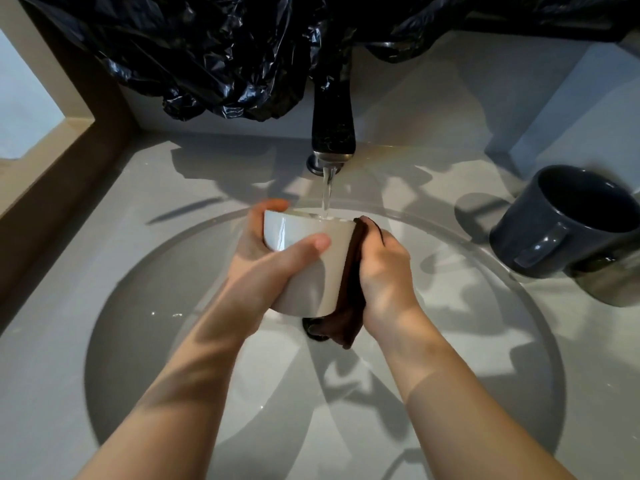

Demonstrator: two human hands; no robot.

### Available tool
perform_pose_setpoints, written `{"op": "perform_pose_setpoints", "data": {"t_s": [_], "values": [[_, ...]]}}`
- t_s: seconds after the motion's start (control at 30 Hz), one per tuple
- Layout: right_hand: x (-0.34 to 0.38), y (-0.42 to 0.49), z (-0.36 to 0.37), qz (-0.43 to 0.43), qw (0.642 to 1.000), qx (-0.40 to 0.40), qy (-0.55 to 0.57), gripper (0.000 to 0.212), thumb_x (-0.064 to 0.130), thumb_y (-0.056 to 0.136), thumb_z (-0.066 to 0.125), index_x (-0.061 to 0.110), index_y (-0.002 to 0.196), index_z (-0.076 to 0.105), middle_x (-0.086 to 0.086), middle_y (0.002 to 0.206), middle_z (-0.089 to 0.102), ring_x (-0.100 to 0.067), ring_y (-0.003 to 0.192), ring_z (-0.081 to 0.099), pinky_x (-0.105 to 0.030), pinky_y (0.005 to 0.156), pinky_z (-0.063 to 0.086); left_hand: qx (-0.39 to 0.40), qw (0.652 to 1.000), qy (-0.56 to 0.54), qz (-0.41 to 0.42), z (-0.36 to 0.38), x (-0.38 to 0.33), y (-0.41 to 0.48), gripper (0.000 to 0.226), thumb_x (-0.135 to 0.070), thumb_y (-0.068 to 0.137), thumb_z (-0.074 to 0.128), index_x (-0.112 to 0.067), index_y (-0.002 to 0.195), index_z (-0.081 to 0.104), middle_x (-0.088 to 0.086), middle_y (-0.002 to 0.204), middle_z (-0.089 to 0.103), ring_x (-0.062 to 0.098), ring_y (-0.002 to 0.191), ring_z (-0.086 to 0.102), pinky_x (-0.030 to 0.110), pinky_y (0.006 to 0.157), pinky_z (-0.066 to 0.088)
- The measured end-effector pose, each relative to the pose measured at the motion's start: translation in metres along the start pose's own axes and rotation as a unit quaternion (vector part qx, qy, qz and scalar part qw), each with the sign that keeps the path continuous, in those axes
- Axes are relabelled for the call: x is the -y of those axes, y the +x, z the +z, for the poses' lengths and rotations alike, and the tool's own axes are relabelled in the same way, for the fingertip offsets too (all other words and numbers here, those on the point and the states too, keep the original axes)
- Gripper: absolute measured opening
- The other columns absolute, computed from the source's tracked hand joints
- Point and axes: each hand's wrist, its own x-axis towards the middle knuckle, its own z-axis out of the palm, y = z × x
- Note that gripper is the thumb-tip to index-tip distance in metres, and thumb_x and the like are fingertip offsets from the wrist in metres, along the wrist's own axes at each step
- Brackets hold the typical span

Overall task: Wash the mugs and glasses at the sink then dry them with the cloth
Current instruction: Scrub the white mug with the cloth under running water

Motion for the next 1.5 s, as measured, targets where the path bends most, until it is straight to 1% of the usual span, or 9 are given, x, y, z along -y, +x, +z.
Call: {"op": "perform_pose_setpoints", "data": {"t_s": [0.2, 0.4, 0.5, 0.57, 0.8, 1.0, 1.2, 1.33, 1.5], "values": [[0.009, -0.004, -0.016, 0.198, 0.969, 0.122, 0.087, 0.021, 0.028, 0.088, 0.056, 0.015, 0.071, 0.059, -0.008, 0.056, 0.054, -0.025, 0.047, 0.055, -0.027, 0.048, 0.048, 0.12, 0.956, 0.246, 0.106, -0.009, -0.008, -0.003, 0.071, -0.051, 0.038, 0.07, -0.048, 0.104, 0.044, -0.04, 0.092, 0.049, -0.015, 0.087, 0.05, 0.007, 0.067, 0.045], [-0.003, -0.011, 0.002, -0.111, 0.987, 0.076, -0.082, 0.018, 0.02, 0.098, 0.046, 0.032, 0.108, 0.055, 0.003, 0.113, 0.058, -0.013, 0.107, 0.053, -0.024, 0.098, 0.042, -0.077, 0.995, -0.041, -0.045, 0.001, 0.011, 0.008, 0.065, -0.048, 0.046, 0.075, -0.03, 0.105, 0.057, 0.0, 0.094, 0.067, 0.013, 0.076, 0.066, 0.032, 0.063, 0.055], [-0.009, -0.022, 0.01, -0.183, 0.968, 0.116, -0.126, 0.027, 0.02, 0.098, 0.046, 0.038, 0.117, 0.053, 0.009, 0.141, 0.035, 0.004, 0.116, 0.038, 0.005, 0.091, 0.028, -0.032, 0.978, -0.153, -0.136, -0.001, 0.009, 0.01, 0.07, -0.048, 0.064, 0.068, -0.012, 0.123, 0.058, 0.015, 0.11, 0.07, 0.024, 0.089, 0.07, 0.033, 0.064, 0.057], [-0.005, -0.018, 0.009, -0.2, 0.967, 0.092, -0.126, 0.024, 0.022, 0.098, 0.046, 0.039, 0.114, 0.054, 0.007, 0.139, 0.04, 0.001, 0.117, 0.041, 0.001, 0.093, 0.03, -0.013, 0.985, -0.125, -0.116, -0.003, 0.007, 0.01, 0.072, -0.046, 0.059, 0.073, -0.011, 0.12, 0.058, 0.012, 0.102, 0.072, 0.021, 0.083, 0.071, 0.031, 0.058, 0.056], [0.002, 0.002, -0.001, 0.129, 0.983, 0.097, 0.088, 0.027, 0.034, 0.091, 0.052, 0.015, 0.093, 0.07, -0.011, 0.091, 0.069, -0.029, 0.087, 0.066, -0.042, 0.085, 0.052, 0.007, 0.999, -0.008, -0.041, -0.002, 0.006, 0.005, 0.059, -0.043, 0.039, 0.075, -0.034, 0.094, 0.056, -0.013, 0.073, 0.066, 0.004, 0.061, 0.065, 0.024, 0.05, 0.05], [-0.007, -0.013, 0.014, -0.108, 0.993, 0.035, 0.037, 0.019, 0.017, 0.093, 0.057, 0.024, 0.11, 0.059, 0.005, 0.1, 0.066, -0.01, 0.096, 0.064, -0.024, 0.088, 0.052, -0.065, 0.965, -0.214, -0.139, 0.008, 0.009, 0.005, 0.057, -0.05, 0.069, 0.068, -0.013, 0.111, 0.061, 0.009, 0.09, 0.073, 0.018, 0.074, 0.071, 0.029, 0.058, 0.056], [-0.004, 0.002, 0.002, -0.157, 0.986, -0.05, -0.03, 0.016, 0.011, 0.09, 0.059, 0.026, 0.089, 0.064, 0.001, 0.087, 0.067, -0.02, 0.088, 0.064, -0.036, 0.088, 0.052, -0.033, 0.994, -0.039, -0.097, -0.001, 0.009, 0.008, 0.07, -0.044, 0.046, 0.077, -0.021, 0.108, 0.055, 0.003, 0.095, 0.065, 0.007, 0.073, 0.068, 0.025, 0.063, 0.053], [0.004, 0.008, -0.012, -0.227, 0.963, 0.068, -0.128, 0.03, 0.008, 0.087, 0.062, 0.037, 0.082, 0.062, 0.015, 0.082, 0.066, -0.001, 0.082, 0.062, -0.017, 0.081, 0.048, 0.098, 0.983, 0.081, -0.133, -0.022, 0.004, 0.014, 0.088, -0.041, 0.038, 0.077, -0.043, 0.122, 0.05, -0.009, 0.095, 0.07, 0.017, 0.088, 0.069, 0.039, 0.08, 0.056], [0.011, 0.006, -0.016, -0.237, 0.947, 0.133, -0.173, 0.031, 0.001, 0.082, 0.068, 0.032, 0.084, 0.064, 0.015, 0.083, 0.067, 0.008, 0.076, 0.062, -0.007, 0.075, 0.045, 0.197, 0.962, 0.088, -0.164, -0.019, 0.002, 0.004, 0.07, -0.04, 0.04, 0.072, -0.055, 0.108, 0.059, -0.009, 0.093, 0.071, 0.016, 0.08, 0.07, 0.032, 0.061, 0.055]]}}
